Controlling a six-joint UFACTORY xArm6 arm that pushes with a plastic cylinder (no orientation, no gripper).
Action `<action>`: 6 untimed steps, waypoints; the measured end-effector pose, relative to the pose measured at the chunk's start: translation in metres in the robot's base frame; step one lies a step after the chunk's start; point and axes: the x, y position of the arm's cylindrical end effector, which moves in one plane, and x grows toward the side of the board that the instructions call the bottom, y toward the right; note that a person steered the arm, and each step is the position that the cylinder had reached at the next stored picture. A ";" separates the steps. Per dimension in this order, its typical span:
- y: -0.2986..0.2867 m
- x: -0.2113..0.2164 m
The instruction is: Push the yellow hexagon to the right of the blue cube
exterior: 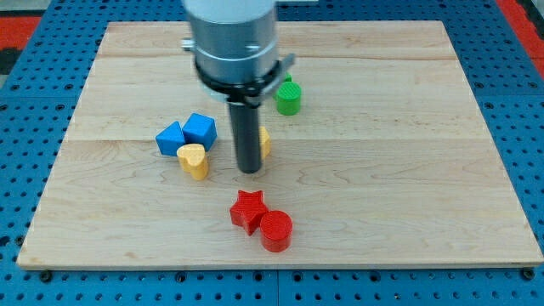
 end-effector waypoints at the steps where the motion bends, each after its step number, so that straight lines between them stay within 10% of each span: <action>1: 0.035 -0.031; 6: 0.006 -0.070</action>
